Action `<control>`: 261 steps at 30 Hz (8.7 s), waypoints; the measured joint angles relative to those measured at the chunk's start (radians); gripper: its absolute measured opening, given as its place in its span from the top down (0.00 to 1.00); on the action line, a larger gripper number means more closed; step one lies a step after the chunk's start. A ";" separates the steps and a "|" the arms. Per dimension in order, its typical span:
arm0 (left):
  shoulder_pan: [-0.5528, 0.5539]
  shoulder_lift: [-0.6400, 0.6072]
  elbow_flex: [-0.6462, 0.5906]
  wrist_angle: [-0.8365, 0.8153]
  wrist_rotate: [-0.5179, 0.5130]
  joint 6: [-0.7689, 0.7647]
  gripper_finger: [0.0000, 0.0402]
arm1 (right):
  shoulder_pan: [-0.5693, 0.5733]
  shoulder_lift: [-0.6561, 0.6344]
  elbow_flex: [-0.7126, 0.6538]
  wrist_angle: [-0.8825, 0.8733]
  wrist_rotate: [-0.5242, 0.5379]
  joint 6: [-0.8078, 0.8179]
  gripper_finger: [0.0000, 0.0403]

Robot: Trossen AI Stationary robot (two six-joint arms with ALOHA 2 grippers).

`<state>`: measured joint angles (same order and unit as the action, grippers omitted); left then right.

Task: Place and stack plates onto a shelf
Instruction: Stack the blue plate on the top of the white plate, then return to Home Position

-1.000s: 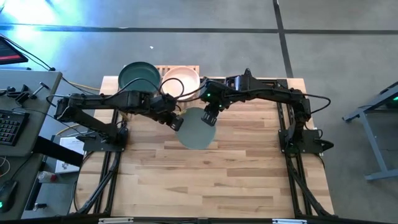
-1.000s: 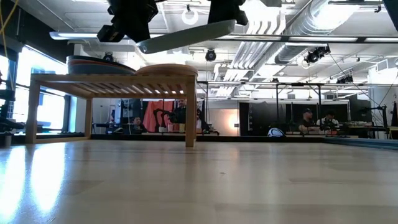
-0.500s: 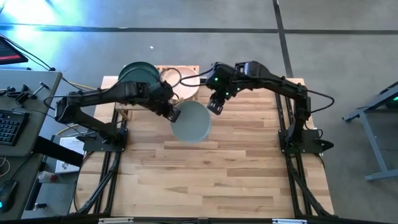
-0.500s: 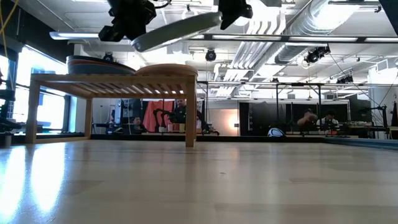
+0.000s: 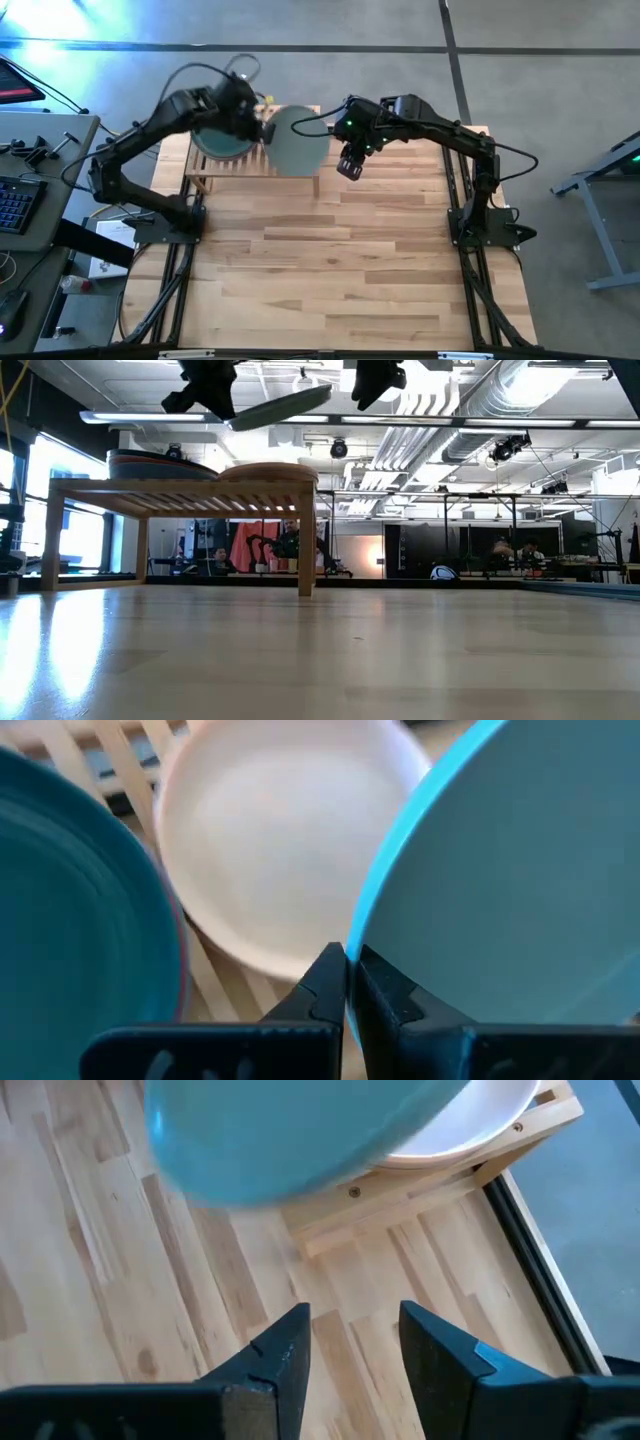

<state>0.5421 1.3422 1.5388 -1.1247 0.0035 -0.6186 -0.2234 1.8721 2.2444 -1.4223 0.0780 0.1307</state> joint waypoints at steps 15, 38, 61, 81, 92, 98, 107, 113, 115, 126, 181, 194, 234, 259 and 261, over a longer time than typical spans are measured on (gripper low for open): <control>0.254 0.053 0.192 0.028 0.041 0.090 1.00 | 0.000 0.000 -0.001 0.003 0.001 -0.072 0.68; 0.277 0.235 0.205 -0.157 0.071 0.099 1.00 | 0.000 0.000 -0.002 0.010 0.002 -0.113 0.68; 0.277 0.301 0.205 -0.217 0.074 0.100 1.00 | 0.000 0.000 -0.002 0.021 0.002 -0.106 0.68; 0.277 0.301 0.205 -0.244 0.124 0.099 0.96 | 0.000 0.001 -0.002 0.021 0.002 -0.105 0.68; 0.277 0.301 0.205 -0.244 0.114 0.126 0.90 | 0.000 0.001 -0.002 0.022 0.002 -0.105 0.68; 0.277 0.301 0.204 -0.248 0.123 0.126 0.84 | 0.000 0.001 -0.002 0.022 0.002 -0.105 0.68; 0.276 0.301 0.204 -0.287 0.133 0.126 0.80 | 0.000 0.001 -0.002 0.021 0.002 -0.105 0.68; 0.272 0.290 0.204 -0.273 0.145 0.125 0.80 | 0.000 0.001 -0.002 0.021 0.002 -0.105 0.68; 0.268 0.281 0.204 -0.267 0.144 0.125 0.80 | 0.000 0.001 -0.002 0.021 0.002 -0.105 0.68; 0.222 0.173 0.204 -0.265 0.144 0.165 0.79 | 0.000 0.001 -0.002 0.021 0.002 -0.105 0.68; -0.268 -0.884 -0.838 0.549 0.181 0.411 0.79 | -0.033 0.001 -0.002 0.021 0.226 0.211 0.68; -0.268 -1.123 -1.061 0.659 0.260 0.410 0.79 | -0.038 0.001 -0.002 0.019 0.230 0.236 0.68; -0.270 -1.276 -1.527 1.193 0.235 0.414 0.79 | -0.040 -0.053 -0.002 -0.012 0.233 0.228 0.68; -0.268 -1.275 -1.527 1.175 0.251 0.497 0.79 | 0.091 -0.416 -0.001 0.061 0.438 0.122 0.68; -0.268 -1.275 -1.527 1.176 0.252 0.497 0.79 | 0.113 -0.432 -0.001 0.041 0.462 0.122 0.68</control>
<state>0.2745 0.0673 0.0120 0.0510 0.2551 -0.1216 -0.1100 1.4401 2.2433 -1.3809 0.5398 0.2530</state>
